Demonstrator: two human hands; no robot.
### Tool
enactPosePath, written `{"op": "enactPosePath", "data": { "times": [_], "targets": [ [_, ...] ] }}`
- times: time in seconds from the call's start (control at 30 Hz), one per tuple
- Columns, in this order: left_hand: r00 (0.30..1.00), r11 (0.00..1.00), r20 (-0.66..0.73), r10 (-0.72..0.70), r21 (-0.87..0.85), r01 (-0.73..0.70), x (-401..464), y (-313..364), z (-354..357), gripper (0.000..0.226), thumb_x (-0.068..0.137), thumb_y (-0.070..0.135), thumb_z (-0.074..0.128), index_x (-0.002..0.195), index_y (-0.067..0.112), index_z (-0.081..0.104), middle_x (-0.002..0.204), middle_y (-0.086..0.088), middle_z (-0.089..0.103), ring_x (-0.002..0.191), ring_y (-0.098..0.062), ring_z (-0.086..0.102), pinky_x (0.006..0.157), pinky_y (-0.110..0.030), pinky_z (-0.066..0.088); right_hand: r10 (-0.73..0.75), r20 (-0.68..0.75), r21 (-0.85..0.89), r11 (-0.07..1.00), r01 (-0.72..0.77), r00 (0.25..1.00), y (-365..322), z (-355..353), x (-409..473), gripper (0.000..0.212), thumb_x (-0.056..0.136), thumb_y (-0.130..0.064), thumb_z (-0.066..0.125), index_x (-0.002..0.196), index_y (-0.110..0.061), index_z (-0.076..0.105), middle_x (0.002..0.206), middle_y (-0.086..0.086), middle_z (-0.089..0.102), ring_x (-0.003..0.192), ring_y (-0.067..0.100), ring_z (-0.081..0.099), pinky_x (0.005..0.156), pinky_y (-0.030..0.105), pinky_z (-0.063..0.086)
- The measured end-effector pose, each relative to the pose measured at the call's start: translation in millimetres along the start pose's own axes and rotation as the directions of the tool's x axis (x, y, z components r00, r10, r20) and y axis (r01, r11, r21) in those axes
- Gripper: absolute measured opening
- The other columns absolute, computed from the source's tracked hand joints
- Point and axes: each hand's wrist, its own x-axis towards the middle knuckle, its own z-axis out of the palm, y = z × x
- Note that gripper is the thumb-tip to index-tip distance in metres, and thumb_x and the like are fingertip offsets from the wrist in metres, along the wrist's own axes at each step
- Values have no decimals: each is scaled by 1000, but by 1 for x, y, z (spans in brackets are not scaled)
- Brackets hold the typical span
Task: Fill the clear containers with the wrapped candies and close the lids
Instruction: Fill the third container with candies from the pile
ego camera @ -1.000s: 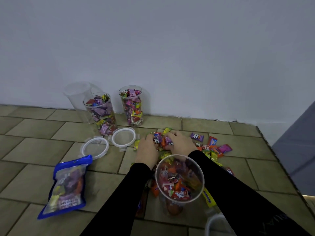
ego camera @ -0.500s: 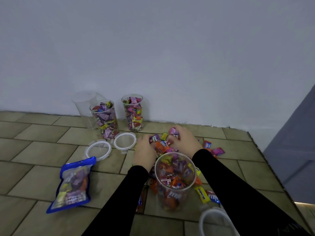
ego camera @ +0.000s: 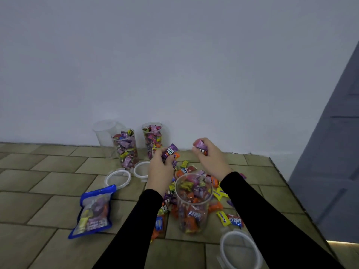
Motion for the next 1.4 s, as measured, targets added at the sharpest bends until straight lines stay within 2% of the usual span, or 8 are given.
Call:
{"op": "enactPosePath", "data": {
  "times": [0.23,0.4,0.53,0.77,0.87,1.0,1.17,1.4],
  "targets": [
    [994,993,-86,65,-92,-73,-18,26,-6,31,100,21,50,131,17,48,113,6,53,101,-10,51,77,-15,35,-28,-121,207,977,52,992,-25,-5,-21,11,97,-24,53,105,-17,56,76,-12,49,57,-4,44,56,9,35],
    [989,959,-65,133,-242,-144,-39,34,-3,20,99,16,51,113,30,48,106,9,60,93,3,57,74,-7,44,81,-212,422,907,16,974,-28,3,-38,8,97,-27,52,103,-22,54,82,-10,51,73,8,48,71,21,41],
    [988,937,-43,151,-313,-157,-54,33,-1,26,100,14,50,108,38,47,107,13,60,97,2,59,78,-10,48,164,-246,535,845,-8,955,-37,5,-49,3,98,-27,50,97,-28,52,83,-8,52,66,10,54,59,16,44],
    [987,929,-40,156,-334,-161,-59,21,6,26,99,16,50,110,40,50,113,-3,63,93,-18,61,83,-31,51,192,-247,481,875,-52,950,-34,15,-52,6,97,-34,51,92,-37,50,83,-2,58,76,22,62,62,31,47],
    [985,926,-22,169,-339,-166,-59,19,7,27,100,15,49,110,40,50,115,-3,62,94,-17,61,82,-27,50,164,-270,417,908,-38,949,-32,19,-51,6,97,-35,51,92,-37,49,88,9,63,77,25,63,64,29,48],
    [983,924,37,178,-351,-154,-54,16,6,26,100,15,48,115,37,49,112,-2,61,89,-14,58,82,-32,50,168,-305,379,924,-43,938,-30,22,-46,8,96,-36,51,90,-40,49,93,7,63,86,30,64,78,42,53],
    [980,924,105,168,-362,-120,-50,15,3,26,101,15,45,114,37,50,109,1,59,91,-13,55,85,-35,47,175,-290,370,927,-58,941,-34,18,-47,7,99,-33,48,92,-33,47,86,3,58,67,22,60,63,31,48],
    [972,903,168,165,-421,-81,-51,16,-2,22,102,12,45,113,30,51,102,12,62,94,-5,60,88,-27,48,180,-346,322,945,-63,921,-33,21,-47,6,97,-35,49,96,-29,50,78,-4,56,74,18,56,72,33,48]
  ]
}}
